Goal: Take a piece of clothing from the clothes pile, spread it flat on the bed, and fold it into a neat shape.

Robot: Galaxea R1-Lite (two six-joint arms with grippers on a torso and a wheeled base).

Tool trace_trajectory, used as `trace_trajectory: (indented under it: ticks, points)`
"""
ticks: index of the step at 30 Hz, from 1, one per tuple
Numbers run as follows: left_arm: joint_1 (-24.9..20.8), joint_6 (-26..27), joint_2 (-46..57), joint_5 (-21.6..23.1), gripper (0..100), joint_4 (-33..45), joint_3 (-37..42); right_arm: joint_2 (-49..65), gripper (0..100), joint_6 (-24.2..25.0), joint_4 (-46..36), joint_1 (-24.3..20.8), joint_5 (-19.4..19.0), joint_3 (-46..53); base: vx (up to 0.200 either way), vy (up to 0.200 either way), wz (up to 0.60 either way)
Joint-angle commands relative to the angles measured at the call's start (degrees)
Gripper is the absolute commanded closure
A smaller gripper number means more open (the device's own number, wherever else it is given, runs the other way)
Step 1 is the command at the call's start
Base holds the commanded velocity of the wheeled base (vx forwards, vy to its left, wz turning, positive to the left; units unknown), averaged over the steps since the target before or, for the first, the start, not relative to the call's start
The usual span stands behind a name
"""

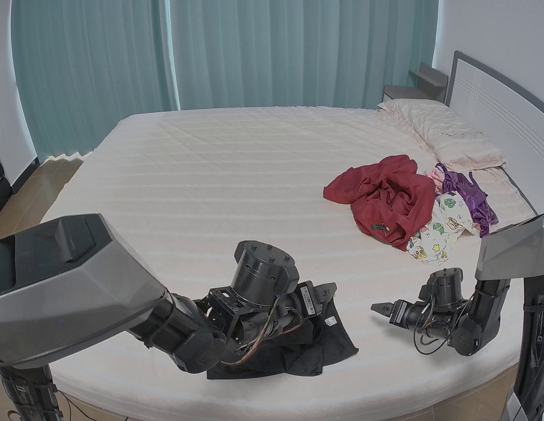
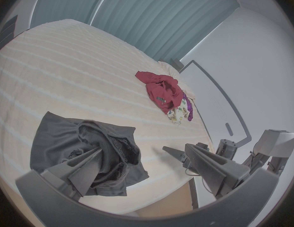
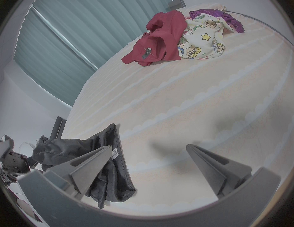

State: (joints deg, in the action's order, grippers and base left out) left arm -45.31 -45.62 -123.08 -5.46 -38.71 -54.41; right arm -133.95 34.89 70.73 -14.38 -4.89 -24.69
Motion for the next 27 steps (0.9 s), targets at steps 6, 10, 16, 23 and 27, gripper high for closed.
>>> trace_trajectory:
  ticks: [6,10,16,23,27]
  points:
    - [-0.39,-3.78,-1.64,13.02,0,-29.15,13.1,-0.08,0,0.0,0.02,-0.03,0.05,-0.01,0.0,0.0,0.0]
    - [1.54,-5.45,-6.47,15.31,0,-41.1,13.98,-0.35,0,0.0,0.02,-0.12,0.05,-0.1,0.0,0.0,0.0]
    - [1.28,-6.24,-7.35,16.18,0,-41.63,14.86,-0.43,0,0.0,0.11,-0.03,0.05,-0.1,0.0,0.0,0.0]
    - [0.49,-6.06,-8.41,16.45,0,-41.98,14.06,-0.61,0,0.0,0.11,-0.03,0.05,-0.19,0.0,0.0,0.0]
    - [0.66,-6.06,-8.67,16.45,0,-41.98,13.89,-0.61,0,0.0,1.08,-0.12,0.05,-0.1,0.0,0.0,0.0]
